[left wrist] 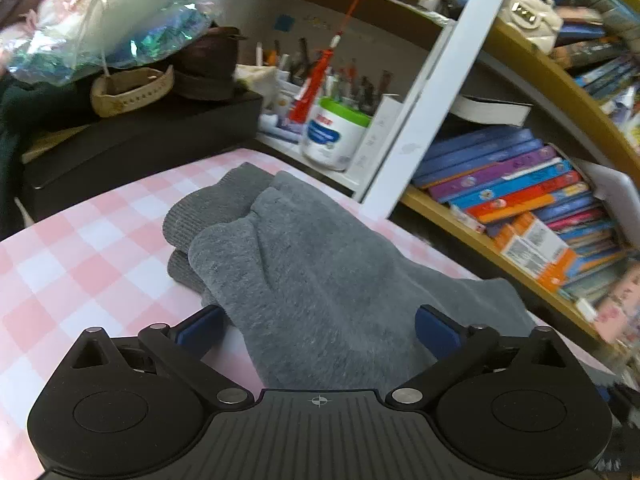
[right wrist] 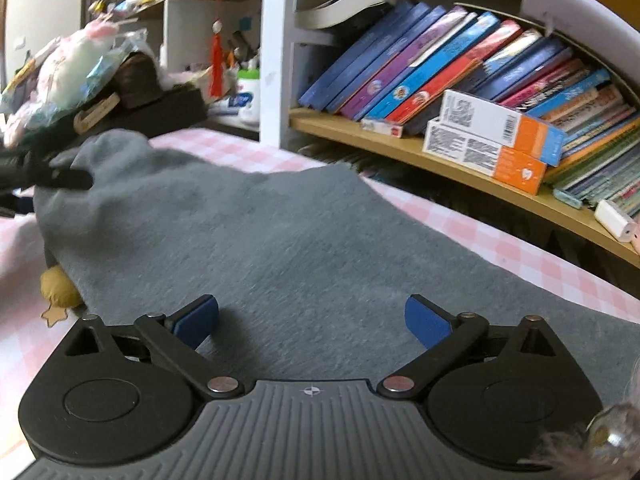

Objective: Fold clothes

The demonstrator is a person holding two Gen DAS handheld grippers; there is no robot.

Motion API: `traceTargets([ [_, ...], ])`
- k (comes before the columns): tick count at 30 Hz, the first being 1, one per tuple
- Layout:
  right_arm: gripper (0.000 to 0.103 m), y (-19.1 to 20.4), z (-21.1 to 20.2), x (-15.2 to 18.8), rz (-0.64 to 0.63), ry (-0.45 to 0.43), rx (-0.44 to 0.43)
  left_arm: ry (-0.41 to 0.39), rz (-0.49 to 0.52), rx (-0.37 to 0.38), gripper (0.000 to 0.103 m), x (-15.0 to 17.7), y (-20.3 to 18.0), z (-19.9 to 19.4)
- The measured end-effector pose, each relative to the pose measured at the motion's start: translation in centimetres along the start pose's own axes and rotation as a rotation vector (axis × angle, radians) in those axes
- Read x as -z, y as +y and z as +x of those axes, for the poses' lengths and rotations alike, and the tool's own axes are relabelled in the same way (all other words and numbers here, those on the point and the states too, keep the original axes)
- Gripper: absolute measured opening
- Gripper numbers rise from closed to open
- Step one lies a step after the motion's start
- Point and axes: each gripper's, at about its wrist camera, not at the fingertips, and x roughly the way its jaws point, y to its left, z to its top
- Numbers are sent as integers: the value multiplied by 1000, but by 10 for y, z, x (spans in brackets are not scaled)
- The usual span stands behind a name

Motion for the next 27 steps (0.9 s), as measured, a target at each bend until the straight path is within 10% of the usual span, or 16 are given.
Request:
traceTargets([
  [6,103,0,2,0,6,24,-31,-38,-84,-46,83,0,-1,0],
  [11,103,2,2,0,-4,24,-30,-62,-210,-54,40,2,13,-2],
  [20,103,2,1,0,-5,25,-28,-156,-371,101,20,10,33,-9],
  [27,103,1,1,-1,-2,27,-31,-301,-175,162,17,6,1,-30],
])
